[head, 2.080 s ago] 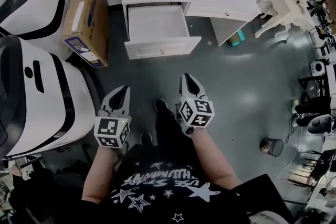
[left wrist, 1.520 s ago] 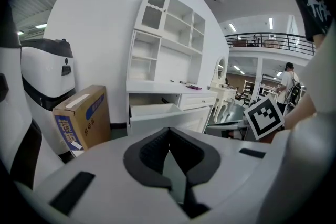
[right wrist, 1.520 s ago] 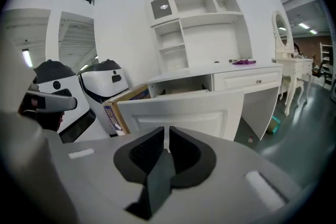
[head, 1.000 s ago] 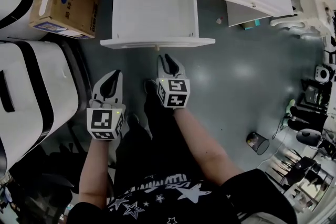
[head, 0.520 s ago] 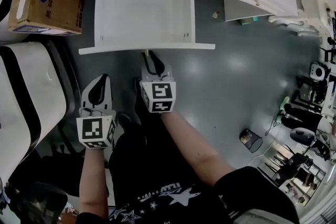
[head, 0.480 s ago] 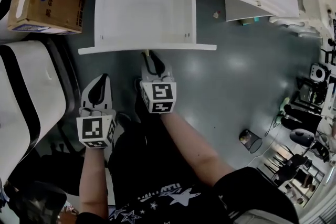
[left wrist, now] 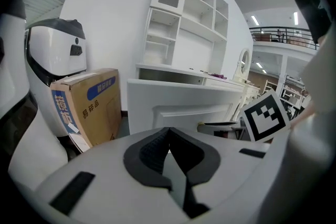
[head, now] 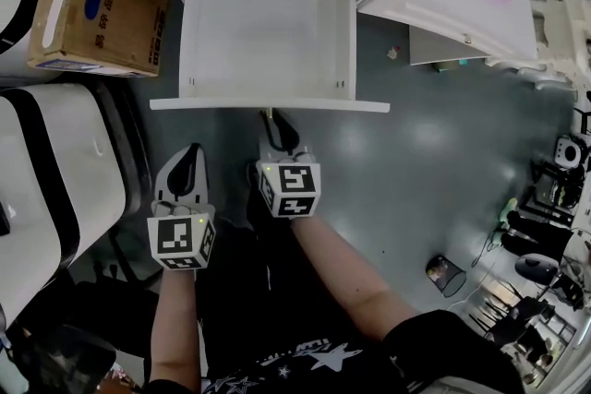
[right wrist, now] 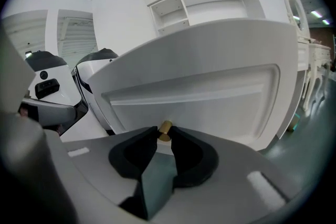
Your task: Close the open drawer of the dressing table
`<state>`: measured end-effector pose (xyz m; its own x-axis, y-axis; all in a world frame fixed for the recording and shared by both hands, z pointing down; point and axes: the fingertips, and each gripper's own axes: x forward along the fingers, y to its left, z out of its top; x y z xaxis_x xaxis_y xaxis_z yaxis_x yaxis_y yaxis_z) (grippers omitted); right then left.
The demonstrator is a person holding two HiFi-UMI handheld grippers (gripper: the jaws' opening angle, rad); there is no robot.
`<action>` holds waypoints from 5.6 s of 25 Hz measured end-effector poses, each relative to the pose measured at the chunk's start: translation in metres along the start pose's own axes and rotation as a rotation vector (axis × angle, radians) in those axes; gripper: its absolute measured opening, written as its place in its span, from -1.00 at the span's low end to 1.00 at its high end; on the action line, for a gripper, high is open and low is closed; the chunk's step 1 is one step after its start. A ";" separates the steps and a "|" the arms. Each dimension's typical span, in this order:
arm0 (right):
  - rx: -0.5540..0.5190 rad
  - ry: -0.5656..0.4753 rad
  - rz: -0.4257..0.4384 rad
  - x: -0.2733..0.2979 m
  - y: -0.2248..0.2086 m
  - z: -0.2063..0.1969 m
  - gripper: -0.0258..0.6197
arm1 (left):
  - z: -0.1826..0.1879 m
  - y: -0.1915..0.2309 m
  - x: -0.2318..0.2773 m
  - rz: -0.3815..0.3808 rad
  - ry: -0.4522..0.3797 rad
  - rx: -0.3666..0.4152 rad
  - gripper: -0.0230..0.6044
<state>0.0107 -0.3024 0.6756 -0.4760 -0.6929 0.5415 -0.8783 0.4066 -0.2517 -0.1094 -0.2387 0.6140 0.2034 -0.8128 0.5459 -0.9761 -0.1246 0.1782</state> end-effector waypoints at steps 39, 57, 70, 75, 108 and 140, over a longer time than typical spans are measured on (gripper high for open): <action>0.092 0.078 -0.209 0.134 -0.050 0.091 -0.66 | 0.117 0.078 0.143 -0.158 0.022 0.050 -0.90; 0.080 0.058 -0.245 0.179 -0.069 0.128 -0.67 | 0.127 0.087 0.169 -0.226 0.051 0.082 -0.90; 0.098 0.080 -0.239 0.182 -0.071 0.129 -0.67 | 0.128 0.078 0.154 -0.231 0.045 0.101 -0.90; 0.150 0.067 -0.202 0.180 -0.067 0.132 -0.64 | 0.134 0.074 0.145 -0.225 0.028 0.104 -0.90; 0.247 -0.109 -0.094 -0.109 -0.075 0.142 -0.80 | 0.172 -0.073 -0.052 -0.128 -0.146 0.082 -0.90; 0.153 -0.267 -0.157 -0.269 0.087 0.063 -0.88 | 0.070 -0.044 -0.305 -0.202 -0.300 0.137 -0.90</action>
<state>0.0594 -0.1188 0.4576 -0.3116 -0.8797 0.3591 -0.9288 0.2024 -0.3103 -0.1336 -0.0252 0.3820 0.3811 -0.8920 0.2431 -0.9239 -0.3577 0.1357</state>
